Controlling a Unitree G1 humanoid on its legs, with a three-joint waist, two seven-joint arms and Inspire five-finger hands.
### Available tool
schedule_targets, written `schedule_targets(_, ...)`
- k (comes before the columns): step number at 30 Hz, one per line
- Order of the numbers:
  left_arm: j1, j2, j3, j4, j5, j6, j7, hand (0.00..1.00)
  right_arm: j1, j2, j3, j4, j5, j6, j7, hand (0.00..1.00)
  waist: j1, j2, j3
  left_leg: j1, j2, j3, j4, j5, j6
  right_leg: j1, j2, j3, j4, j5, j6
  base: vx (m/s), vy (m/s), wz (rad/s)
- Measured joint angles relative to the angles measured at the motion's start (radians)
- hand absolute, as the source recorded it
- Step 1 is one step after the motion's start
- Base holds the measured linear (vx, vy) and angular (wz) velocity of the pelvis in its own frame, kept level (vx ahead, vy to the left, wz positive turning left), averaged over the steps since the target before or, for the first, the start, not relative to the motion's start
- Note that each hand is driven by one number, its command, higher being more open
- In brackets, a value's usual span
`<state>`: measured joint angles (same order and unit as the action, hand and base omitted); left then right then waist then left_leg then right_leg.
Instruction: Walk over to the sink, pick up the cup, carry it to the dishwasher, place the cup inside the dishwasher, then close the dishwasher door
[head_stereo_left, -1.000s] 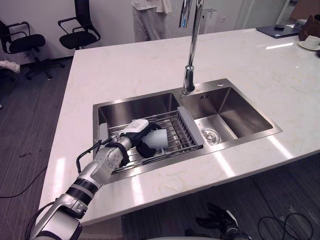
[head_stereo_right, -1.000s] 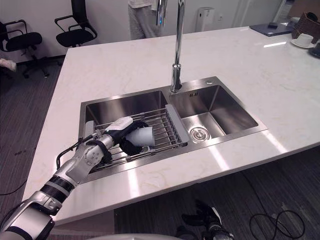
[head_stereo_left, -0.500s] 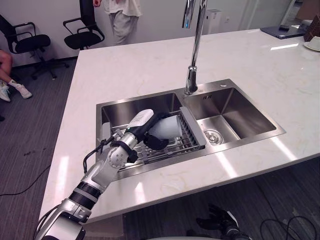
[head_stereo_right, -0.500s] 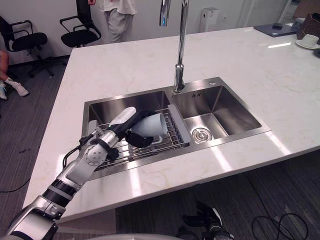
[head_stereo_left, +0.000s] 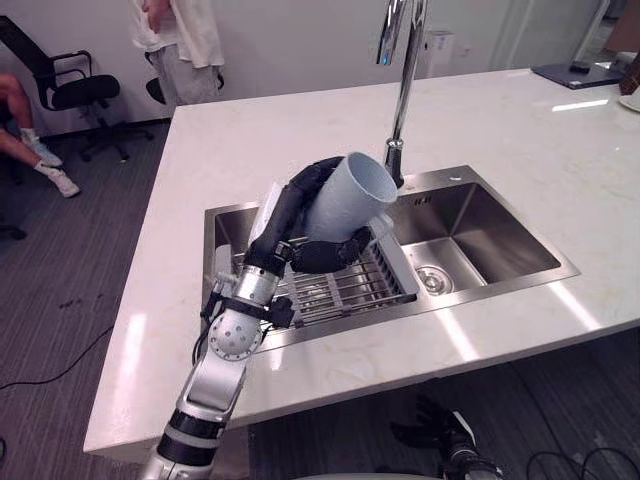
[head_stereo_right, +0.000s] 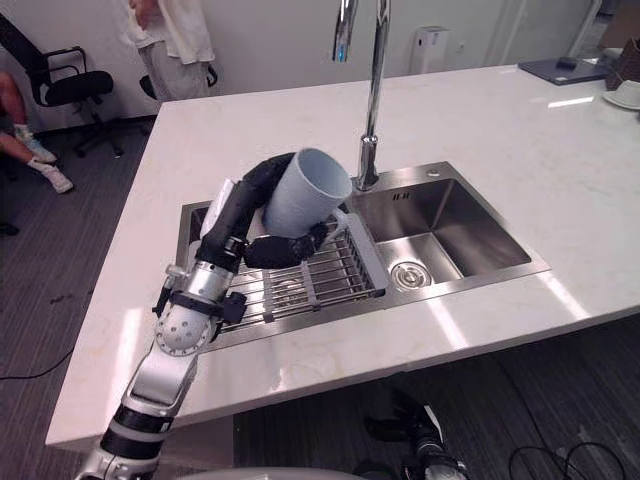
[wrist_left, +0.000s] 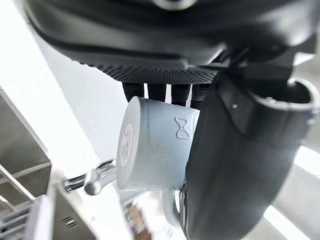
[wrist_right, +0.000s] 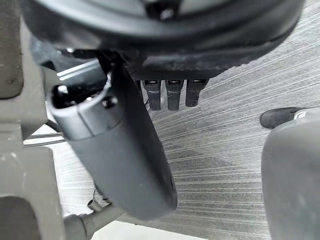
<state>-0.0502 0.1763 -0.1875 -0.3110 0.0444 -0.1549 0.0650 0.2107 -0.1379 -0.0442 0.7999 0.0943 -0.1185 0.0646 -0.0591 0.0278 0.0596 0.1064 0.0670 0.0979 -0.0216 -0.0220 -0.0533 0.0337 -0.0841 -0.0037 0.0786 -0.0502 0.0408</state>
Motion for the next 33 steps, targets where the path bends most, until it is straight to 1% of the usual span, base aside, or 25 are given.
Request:
schedule_targets(3, 0.055, -0.036, 0.007, -0.011, -0.074, -0.005, 0.007, 0.3, 0.012, 0.016, 0.0, -0.014, 0.001, 0.0, -0.002, 0.9, 0.018, 0.0, 0.0, 0.001, 0.001, 0.001, 0.007, -0.003, 0.0, 0.0, 0.0, 0.001, 0.008, -0.004, -0.001, -0.04, -0.012, -0.01)
schedule_targets(4, 0.069, -0.04, 0.007, -0.016, -0.087, -0.005, 0.009, 0.3, 0.017, 0.019, 0.001, -0.021, 0.001, 0.0, -0.002, 0.9, 0.019, 0.0, -0.001, 0.0, 0.001, 0.001, 0.007, -0.003, 0.0, 0.0, 0.0, 0.001, 0.009, -0.004, -0.001, 0.0, 0.0, 0.0)
schedule_targets(6, 0.138, -0.06, 0.007, -0.049, -0.133, -0.005, 0.018, 0.3, 0.038, 0.031, 0.001, -0.056, 0.002, -0.002, -0.008, 0.9, 0.022, 0.0, -0.002, -0.001, 0.001, 0.001, 0.008, -0.004, 0.0, 0.0, 0.0, 0.001, 0.01, -0.004, 0.0, 0.0, 0.0, 0.0)
schedule_targets(11, 0.219, -0.09, 0.007, -0.08, -0.171, -0.006, 0.023, 0.3, 0.048, 0.041, 0.001, -0.078, 0.003, -0.002, -0.026, 0.9, 0.031, 0.0, -0.006, -0.007, 0.002, 0.001, 0.014, -0.007, 0.001, -0.001, 0.0, 0.0, 0.01, -0.005, 0.0, 0.0, 0.0, 0.0)
schedule_targets(12, 0.241, -0.106, 0.006, -0.093, -0.191, -0.006, 0.022, 0.3, 0.055, 0.044, 0.0, -0.094, 0.004, -0.002, -0.032, 0.9, 0.041, 0.0, -0.009, -0.01, 0.004, 0.0, 0.018, -0.009, 0.0, -0.001, 0.001, -0.001, 0.01, -0.005, 0.0, 0.0, 0.0, 0.0)
schedule_targets(16, 0.286, -0.132, 0.013, -0.122, -0.212, -0.006, 0.024, 0.3, 0.077, 0.056, 0.001, -0.146, 0.021, -0.004, -0.04, 0.9, 0.054, -0.001, -0.016, -0.021, 0.006, -0.009, 0.029, -0.01, 0.0, -0.001, 0.001, -0.014, 0.011, -0.005, 0.001, 0.0, -0.019, 0.09)
schedule_targets(17, 0.295, -0.136, 0.012, -0.128, -0.212, -0.006, 0.024, 0.3, 0.076, 0.062, 0.0, -0.151, 0.036, -0.005, -0.047, 0.9, 0.064, -0.001, -0.016, -0.03, 0.008, -0.011, 0.039, -0.013, -0.001, -0.001, 0.001, -0.02, 0.012, -0.005, 0.001, -0.03, -0.027, 0.21)
schedule_targets(18, 0.299, -0.144, 0.012, -0.128, -0.214, -0.006, 0.024, 0.3, 0.076, 0.066, 0.002, -0.156, 0.041, -0.005, -0.056, 0.9, 0.073, -0.002, -0.015, -0.051, 0.015, -0.024, 0.075, -0.026, -0.002, -0.002, 0.0, -0.033, 0.02, -0.008, 0.002, -0.05, -0.038, 0.22)
schedule_targets(19, 0.299, -0.145, 0.012, -0.128, -0.216, -0.006, 0.024, 0.3, 0.076, 0.068, 0.003, -0.158, 0.041, -0.005, -0.058, 0.9, 0.075, -0.002, -0.014, -0.059, 0.015, -0.028, 0.086, -0.03, -0.003, -0.003, 0.0, -0.036, 0.023, -0.009, 0.002, -0.06, -0.041, 0.29)
schedule_targets(21, 0.302, -0.155, 0.01, -0.133, -0.235, -0.006, 0.027, 0.3, 0.072, 0.072, 0.014, -0.19, 0.042, -0.005, -0.074, 0.9, 0.076, -0.002, -0.015, -0.141, 0.024, -0.061, 0.208, -0.071, -0.008, -0.043, 0.001, -0.066, 0.092, -0.036, -0.002, -0.07, -0.037, 0.38)
schedule_targets(23, 0.302, -0.158, 0.003, -0.148, -0.243, -0.006, 0.032, 0.3, 0.063, 0.07, 0.013, -0.221, 0.042, -0.005, -0.08, 0.9, 0.079, -0.003, -0.014, -0.188, 0.03, -0.08, 0.233, -0.079, -0.012, -0.08, -0.003, -0.086, 0.129, -0.044, -0.009, -0.12, -0.024, 0.35)
schedule_targets(24, 0.302, -0.155, 0.002, -0.153, -0.243, -0.007, 0.032, 0.3, 0.05, 0.073, 0.01, -0.231, 0.042, -0.005, -0.085, 0.9, 0.082, -0.017, -0.011, -0.186, 0.033, -0.065, 0.236, -0.083, -0.011, -0.092, -0.016, -0.099, 0.128, -0.039, -0.015, -0.13, -0.011, 0.28)
schedule_targets(25, 0.3, -0.153, -0.002, -0.152, -0.243, -0.006, 0.031, 0.3, 0.043, 0.073, 0.01, -0.233, 0.043, -0.005, -0.087, 0.9, 0.077, -0.025, -0.006, -0.201, 0.042, -0.047, 0.287, -0.097, 0.002, -0.091, -0.02, -0.11, 0.127, -0.037, -0.017, -0.16, -0.009, 0.32)
schedule_targets(26, 0.3, -0.156, -0.021, -0.152, -0.243, -0.007, 0.031, 0.3, 0.037, 0.063, 0.01, -0.234, 0.043, -0.005, -0.09, 0.9, 0.071, -0.023, -0.007, -0.212, 0.067, -0.024, 0.407, -0.137, 0.006, -0.087, -0.025, -0.124, 0.129, -0.036, -0.019, -0.13, 0.018, 0.35)
schedule_targets(27, 0.297, -0.157, -0.049, -0.151, -0.243, -0.008, 0.019, 0.3, 0.036, 0.049, 0.01, -0.237, 0.043, -0.005, -0.093, 0.9, 0.068, -0.022, -0.016, -0.197, 0.086, -0.021, 0.469, -0.172, -0.008, -0.086, -0.032, -0.134, 0.134, -0.035, -0.018, -0.14, 0.049, 0.35)
schedule_targets(28, 0.294, -0.156, -0.069, -0.147, -0.243, -0.011, 0.014, 0.3, 0.036, 0.044, 0.009, -0.237, 0.043, -0.006, -0.094, 0.9, 0.063, -0.021, -0.023, -0.189, 0.094, -0.02, 0.476, -0.184, -0.023, -0.091, -0.038, -0.144, 0.135, -0.032, -0.014, -0.11, 0.123, 0.37)
schedule_targets(29, 0.279, -0.158, -0.101, -0.137, -0.243, -0.017, 0.001, 0.3, 0.034, 0.038, 0.004, -0.238, 0.043, -0.007, -0.096, 0.9, 0.048, -0.018, -0.033, -0.17, 0.106, -0.018, 0.453, -0.207, -0.041, -0.109, -0.048, -0.154, 0.135, -0.021, 0.0, -0.18, 0.271, 0.33)
schedule_targets(30, 0.249, -0.162, -0.126, -0.117, -0.242, -0.028, -0.006, 0.3, 0.028, 0.038, 0.0, -0.238, 0.042, -0.007, -0.096, 0.9, 0.044, -0.006, -0.041, -0.16, 0.099, -0.014, 0.374, -0.237, -0.041, -0.139, -0.054, -0.153, 0.136, 0.001, 0.017, -0.18, 0.301, 0.16)
schedule_targets(31, 0.232, -0.151, -0.127, -0.104, -0.242, -0.029, -0.009, 0.3, 0.014, 0.047, 0.001, -0.224, 0.042, -0.005, -0.096, 0.9, 0.048, -0.026, -0.038, -0.162, 0.08, -0.001, 0.357, -0.224, -0.03, -0.154, -0.068, -0.139, 0.134, 0.014, 0.018, -0.19, 0.306, -0.21)
schedule_targets(32, 0.217, -0.133, -0.126, -0.078, -0.242, -0.029, -0.006, 0.3, 0.008, 0.074, 0.01, -0.221, 0.042, -0.001, -0.093, 0.9, 0.053, -0.053, -0.036, -0.162, 0.047, 0.016, 0.33, -0.202, -0.012, -0.16, -0.087, -0.123, 0.1, 0.052, 0.019, -0.17, 0.216, -0.33)
schedule_targets(33, 0.214, -0.129, -0.115, -0.056, -0.242, -0.028, -0.003, 0.3, 0.012, 0.092, 0.019, -0.219, 0.041, -0.001, -0.088, 0.9, 0.048, -0.059, -0.033, -0.168, 0.028, 0.026, 0.333, -0.197, -0.002, -0.158, -0.102, -0.113, 0.073, 0.077, 0.028, -0.2, 0.249, -0.35)
